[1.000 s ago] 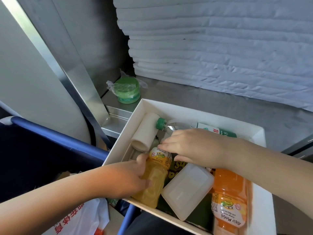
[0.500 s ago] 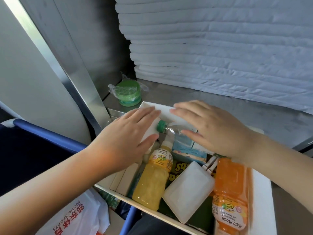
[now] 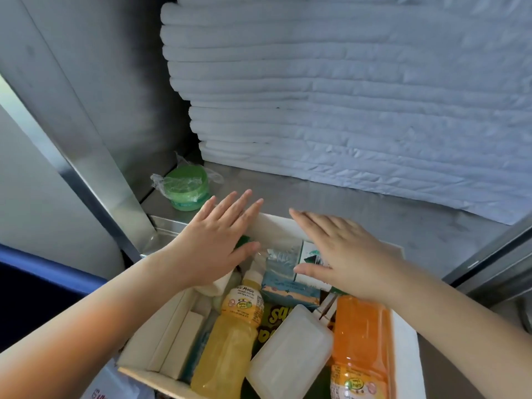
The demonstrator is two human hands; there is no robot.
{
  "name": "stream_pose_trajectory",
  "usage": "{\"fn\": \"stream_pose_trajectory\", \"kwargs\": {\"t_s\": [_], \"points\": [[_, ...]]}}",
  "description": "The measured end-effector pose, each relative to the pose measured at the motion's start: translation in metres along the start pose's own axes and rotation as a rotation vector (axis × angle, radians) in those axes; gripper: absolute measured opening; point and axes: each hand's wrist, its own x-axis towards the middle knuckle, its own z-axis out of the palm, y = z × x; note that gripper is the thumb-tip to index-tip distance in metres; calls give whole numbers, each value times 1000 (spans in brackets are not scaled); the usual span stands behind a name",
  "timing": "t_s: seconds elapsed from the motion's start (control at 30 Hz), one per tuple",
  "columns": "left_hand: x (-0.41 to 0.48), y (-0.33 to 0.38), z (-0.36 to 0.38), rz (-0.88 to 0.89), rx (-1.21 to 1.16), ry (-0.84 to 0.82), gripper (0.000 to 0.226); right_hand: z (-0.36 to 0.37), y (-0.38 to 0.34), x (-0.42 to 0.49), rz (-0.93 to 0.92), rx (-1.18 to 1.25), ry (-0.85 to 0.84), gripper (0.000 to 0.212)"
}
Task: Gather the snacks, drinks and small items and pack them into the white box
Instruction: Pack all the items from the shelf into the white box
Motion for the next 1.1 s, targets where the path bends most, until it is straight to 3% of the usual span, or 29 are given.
{"fn": "stream_pose_trajectory", "kwargs": {"t_s": [0.17, 0.3, 0.43, 0.63, 0.83, 1.1], "points": [[9, -14, -8, -53, -240, -37, 64, -1, 2, 4, -4, 51, 2, 81], [23, -31, -8, -185, -358, 110, 66, -2, 3, 5, 8, 112, -7, 80], [43, -65, -2, -340, -323, 234, 63, -2, 3, 5, 5, 127, -4, 80], [60, -100, 25, -460, -60, -121, 92, -3, 2, 5, 15, 134, -16, 82], [67, -123, 28, -454, -24, -180, 104, -3, 3, 5, 20, 144, -25, 81], [68, -124, 31, -486, -248, -70, 88, -2, 4, 6, 22, 139, -11, 81]]}}
